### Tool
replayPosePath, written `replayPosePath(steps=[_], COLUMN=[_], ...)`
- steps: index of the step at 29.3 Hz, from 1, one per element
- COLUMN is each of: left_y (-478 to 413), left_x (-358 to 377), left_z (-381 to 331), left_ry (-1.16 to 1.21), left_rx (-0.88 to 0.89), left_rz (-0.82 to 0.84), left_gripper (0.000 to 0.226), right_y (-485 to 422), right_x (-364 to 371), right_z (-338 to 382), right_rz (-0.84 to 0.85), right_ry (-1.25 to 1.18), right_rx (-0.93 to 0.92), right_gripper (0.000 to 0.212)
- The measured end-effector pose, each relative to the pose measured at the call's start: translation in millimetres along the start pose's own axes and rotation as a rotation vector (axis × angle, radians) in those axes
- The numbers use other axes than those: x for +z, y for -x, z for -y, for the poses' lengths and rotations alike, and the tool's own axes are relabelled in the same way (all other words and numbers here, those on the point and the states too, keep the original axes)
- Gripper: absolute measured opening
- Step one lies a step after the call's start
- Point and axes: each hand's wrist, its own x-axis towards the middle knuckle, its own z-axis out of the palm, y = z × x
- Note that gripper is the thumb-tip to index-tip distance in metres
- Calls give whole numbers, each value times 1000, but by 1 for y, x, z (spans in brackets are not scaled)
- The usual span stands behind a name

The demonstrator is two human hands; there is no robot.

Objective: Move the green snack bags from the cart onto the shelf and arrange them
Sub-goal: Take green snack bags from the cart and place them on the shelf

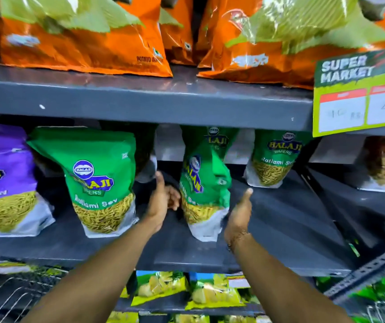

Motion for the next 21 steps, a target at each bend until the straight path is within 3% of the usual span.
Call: replayPosePath(steps=[3, 6, 10, 14, 17, 19, 21], left_y=[-11, -13, 2, 23, 36, 42, 49], left_x=[9, 27, 34, 39, 38, 32, 22], left_z=[-2, -11, -11, -5, -6, -6, -2], left_ry=[-44, -64, -10, -125, -142, -173, -271], left_rx=[41, 22, -36, -14, -19, -40, -25], left_rz=[-181, -48, 47, -120, -120, -107, -100], left_gripper=[59, 43, 56, 60, 57, 56, 56], right_y=[52, 83, 88, 72, 65, 63, 66], right_x=[-5, -4, 7, 2, -2, -10, -18], right_z=[34, 25, 35, 52, 47, 36, 26], right_rz=[-106, -139, 66, 187, 286, 291, 195], right_ry=[131, 244, 224, 311, 336, 362, 400], right_rx=[-135, -197, -107, -109, -115, -90, -87], right_gripper=[63, 39, 42, 45, 46, 50, 54])
